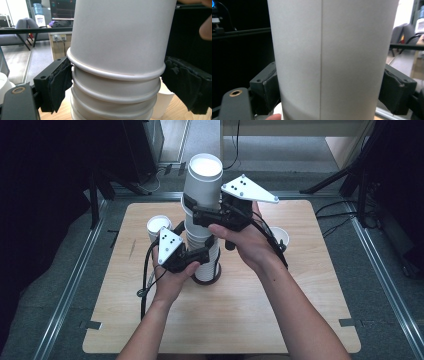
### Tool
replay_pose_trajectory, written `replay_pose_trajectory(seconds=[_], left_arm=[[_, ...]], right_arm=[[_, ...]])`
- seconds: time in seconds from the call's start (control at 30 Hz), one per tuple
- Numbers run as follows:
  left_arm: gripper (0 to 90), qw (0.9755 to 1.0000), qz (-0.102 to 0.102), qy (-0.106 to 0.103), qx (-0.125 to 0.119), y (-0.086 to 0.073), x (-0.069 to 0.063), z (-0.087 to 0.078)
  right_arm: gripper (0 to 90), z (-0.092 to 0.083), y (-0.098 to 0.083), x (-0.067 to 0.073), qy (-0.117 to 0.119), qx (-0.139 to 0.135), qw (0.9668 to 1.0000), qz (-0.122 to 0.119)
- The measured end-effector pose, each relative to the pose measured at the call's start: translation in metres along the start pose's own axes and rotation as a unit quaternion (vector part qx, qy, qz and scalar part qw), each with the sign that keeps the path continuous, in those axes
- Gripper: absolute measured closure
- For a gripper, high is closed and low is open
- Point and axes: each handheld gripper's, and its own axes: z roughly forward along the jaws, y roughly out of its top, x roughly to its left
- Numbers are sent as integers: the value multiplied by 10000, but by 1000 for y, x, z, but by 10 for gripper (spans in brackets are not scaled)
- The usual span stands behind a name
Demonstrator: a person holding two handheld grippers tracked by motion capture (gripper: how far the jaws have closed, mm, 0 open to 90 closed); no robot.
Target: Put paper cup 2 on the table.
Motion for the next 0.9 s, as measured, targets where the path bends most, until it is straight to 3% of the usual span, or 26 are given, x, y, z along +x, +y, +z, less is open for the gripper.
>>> replay_pose_trajectory(seconds=[0.17, 0.7, 0.9], left_arm=[[101, 10000, 9, -2, 7, 0, 0, 0], [100, 10000, 11, -7, 5, 0, 0, 0], [100, 10000, 24, -10, 23, 0, 0, 0]], right_arm=[[164, -4, 7, 0, -259, -172, 9995, -1], [183, -32, 42, 7, -250, -569, 9979, -152], [184, -45, 50, 4, -418, -637, 9968, -261]])
